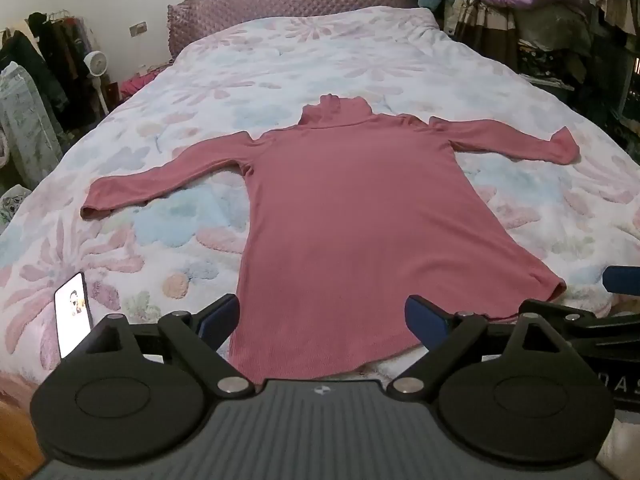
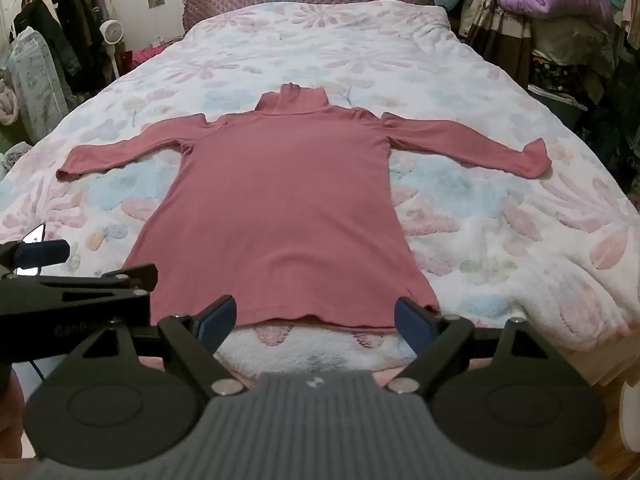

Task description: Fold small clothes

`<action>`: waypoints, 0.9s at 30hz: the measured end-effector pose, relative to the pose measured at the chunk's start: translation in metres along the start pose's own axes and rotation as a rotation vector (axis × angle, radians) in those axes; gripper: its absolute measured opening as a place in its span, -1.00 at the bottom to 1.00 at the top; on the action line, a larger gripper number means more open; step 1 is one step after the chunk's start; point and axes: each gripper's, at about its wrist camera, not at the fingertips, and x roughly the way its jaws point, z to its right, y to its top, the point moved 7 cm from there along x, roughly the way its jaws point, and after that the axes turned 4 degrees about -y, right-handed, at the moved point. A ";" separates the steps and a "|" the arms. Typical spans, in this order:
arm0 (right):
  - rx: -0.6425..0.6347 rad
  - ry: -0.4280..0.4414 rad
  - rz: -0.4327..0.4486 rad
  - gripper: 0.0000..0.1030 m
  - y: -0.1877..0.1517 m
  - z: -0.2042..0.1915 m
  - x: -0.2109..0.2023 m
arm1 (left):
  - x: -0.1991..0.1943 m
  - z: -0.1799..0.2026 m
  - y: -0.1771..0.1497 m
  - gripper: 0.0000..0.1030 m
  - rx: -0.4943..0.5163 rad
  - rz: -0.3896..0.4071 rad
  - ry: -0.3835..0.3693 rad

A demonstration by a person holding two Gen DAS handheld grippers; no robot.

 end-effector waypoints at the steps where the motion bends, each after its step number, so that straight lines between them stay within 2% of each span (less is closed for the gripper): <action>1: -0.002 -0.004 0.004 0.60 0.000 0.000 0.000 | 0.000 0.000 0.000 1.00 -0.001 0.000 -0.002; 27: -0.003 0.000 0.003 0.60 0.001 0.000 0.000 | -0.001 -0.004 0.000 1.00 -0.002 0.005 0.025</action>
